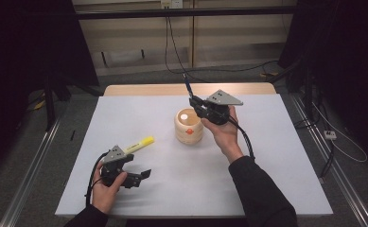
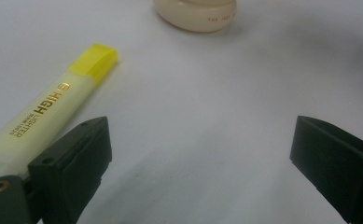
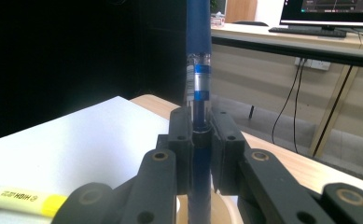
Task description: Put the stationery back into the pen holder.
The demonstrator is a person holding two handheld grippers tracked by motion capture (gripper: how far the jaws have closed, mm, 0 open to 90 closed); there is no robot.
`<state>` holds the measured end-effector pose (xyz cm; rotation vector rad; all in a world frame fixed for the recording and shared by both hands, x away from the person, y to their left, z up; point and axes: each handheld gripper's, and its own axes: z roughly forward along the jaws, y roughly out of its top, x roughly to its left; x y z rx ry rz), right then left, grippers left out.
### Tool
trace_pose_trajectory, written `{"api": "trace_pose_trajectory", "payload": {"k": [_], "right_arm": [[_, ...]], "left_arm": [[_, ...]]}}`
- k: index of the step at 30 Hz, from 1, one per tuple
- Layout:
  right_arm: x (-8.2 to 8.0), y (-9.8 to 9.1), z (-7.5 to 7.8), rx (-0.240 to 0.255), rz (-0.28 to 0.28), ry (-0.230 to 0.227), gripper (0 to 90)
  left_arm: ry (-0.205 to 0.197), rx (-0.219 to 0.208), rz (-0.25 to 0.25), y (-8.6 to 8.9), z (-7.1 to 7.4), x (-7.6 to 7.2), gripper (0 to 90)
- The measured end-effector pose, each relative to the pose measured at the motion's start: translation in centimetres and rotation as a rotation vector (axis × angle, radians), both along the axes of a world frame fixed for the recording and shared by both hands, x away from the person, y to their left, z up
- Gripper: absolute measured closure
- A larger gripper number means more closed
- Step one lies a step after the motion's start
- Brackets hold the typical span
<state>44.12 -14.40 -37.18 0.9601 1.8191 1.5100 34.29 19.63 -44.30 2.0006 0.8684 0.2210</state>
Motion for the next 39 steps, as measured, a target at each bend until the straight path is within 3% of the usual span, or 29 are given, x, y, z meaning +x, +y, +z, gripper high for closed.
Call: {"api": "trace_pose_trajectory", "payload": {"k": [7, 15, 30, 39], "right_arm": [[0.4, 0.1, -0.5, 0.032, 0.004, -0.005, 80.7], [0.6, 0.5, -1.6, 0.019, 0.018, 0.033, 80.7], [0.5, 0.6, -3.5, -0.004, 0.031, 0.055, 80.6], [0.6, 0.2, -4.9, -0.012, -0.006, 0.077, 80.3]], "left_arm": [[0.005, 0.01, -0.003, -0.1, -0.1, 0.0, 5.5], [0.005, 0.007, -0.003, -0.1, -0.1, 0.0, 5.5], [0.004, 0.008, 0.005, 0.0, -0.1, -0.1, 5.5], [0.006, 0.011, 0.003, 0.0, -0.1, 0.0, 5.6]]}}
